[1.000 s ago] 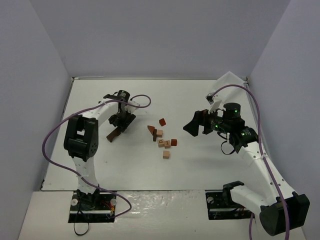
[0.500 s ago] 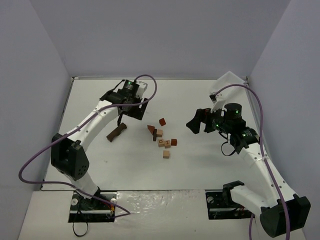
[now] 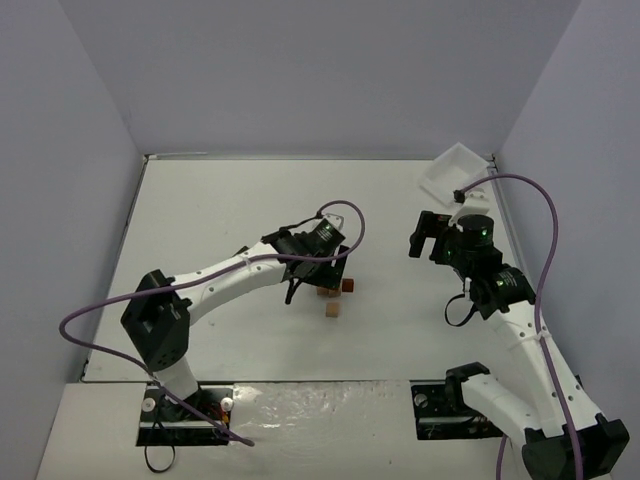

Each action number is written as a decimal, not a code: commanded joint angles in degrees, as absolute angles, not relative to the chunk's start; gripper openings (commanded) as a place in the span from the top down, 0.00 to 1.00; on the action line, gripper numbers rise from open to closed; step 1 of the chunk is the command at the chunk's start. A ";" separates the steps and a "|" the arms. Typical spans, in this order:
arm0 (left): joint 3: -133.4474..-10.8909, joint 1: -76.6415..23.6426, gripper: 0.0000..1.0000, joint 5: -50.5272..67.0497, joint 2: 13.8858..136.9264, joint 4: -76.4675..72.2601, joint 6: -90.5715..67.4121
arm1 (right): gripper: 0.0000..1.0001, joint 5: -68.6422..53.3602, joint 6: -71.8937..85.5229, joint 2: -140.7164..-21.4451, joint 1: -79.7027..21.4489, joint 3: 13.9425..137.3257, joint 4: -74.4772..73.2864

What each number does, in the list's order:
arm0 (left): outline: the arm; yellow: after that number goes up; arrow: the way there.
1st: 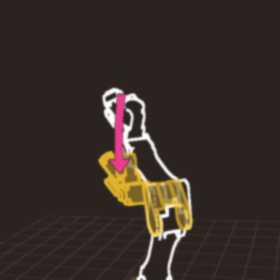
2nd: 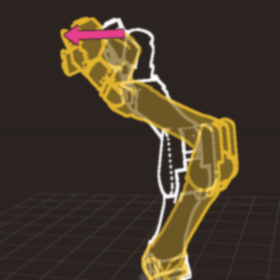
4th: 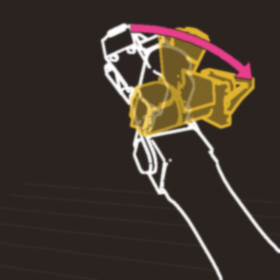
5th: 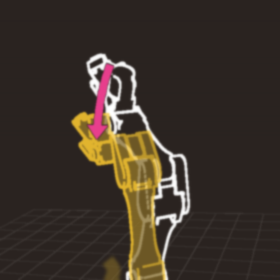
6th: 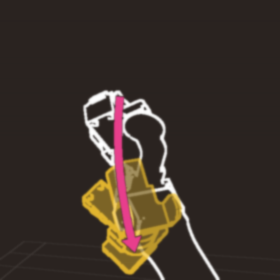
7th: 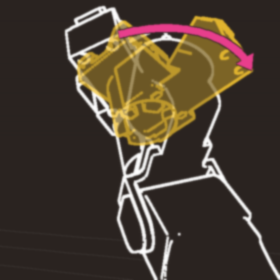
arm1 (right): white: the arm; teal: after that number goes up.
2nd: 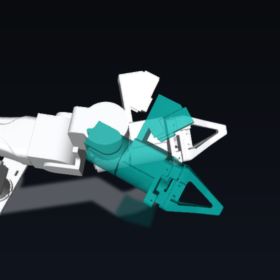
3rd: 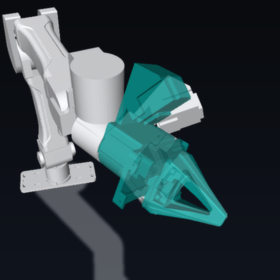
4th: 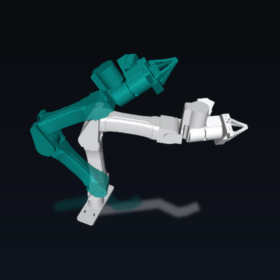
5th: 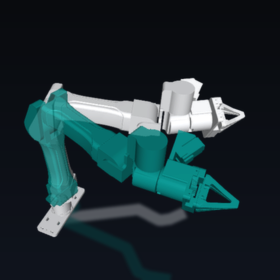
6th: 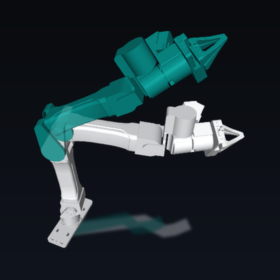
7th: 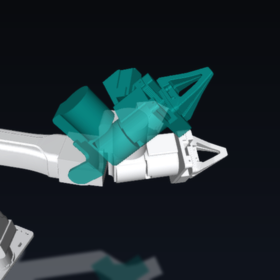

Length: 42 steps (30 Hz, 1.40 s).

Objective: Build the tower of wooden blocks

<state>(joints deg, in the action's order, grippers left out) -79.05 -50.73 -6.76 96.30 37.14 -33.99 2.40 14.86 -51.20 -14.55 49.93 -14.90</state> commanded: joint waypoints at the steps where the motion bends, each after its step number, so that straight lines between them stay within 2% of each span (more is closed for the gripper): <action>1: -80.33 -53.61 0.29 -7.32 98.47 32.99 -39.05 | 0.00 9.14 17.11 -50.45 -14.15 51.47 -13.86; 19: -82.10 -55.73 0.50 -4.92 106.91 33.31 -41.30 | 0.00 9.06 17.75 -49.67 -14.05 49.57 -15.03; 32: -82.64 -55.90 0.51 -4.66 107.93 33.89 -41.20 | 0.00 9.30 18.35 -49.48 -14.06 48.80 -15.10; 37: -82.62 -55.90 0.58 -4.57 108.19 34.28 -41.05 | 0.00 9.49 18.37 -49.57 -14.06 48.69 -15.03; 42: -82.70 -55.90 0.69 -4.65 108.03 34.77 -40.88 | 0.00 9.58 18.45 -50.00 -13.99 48.77 -15.03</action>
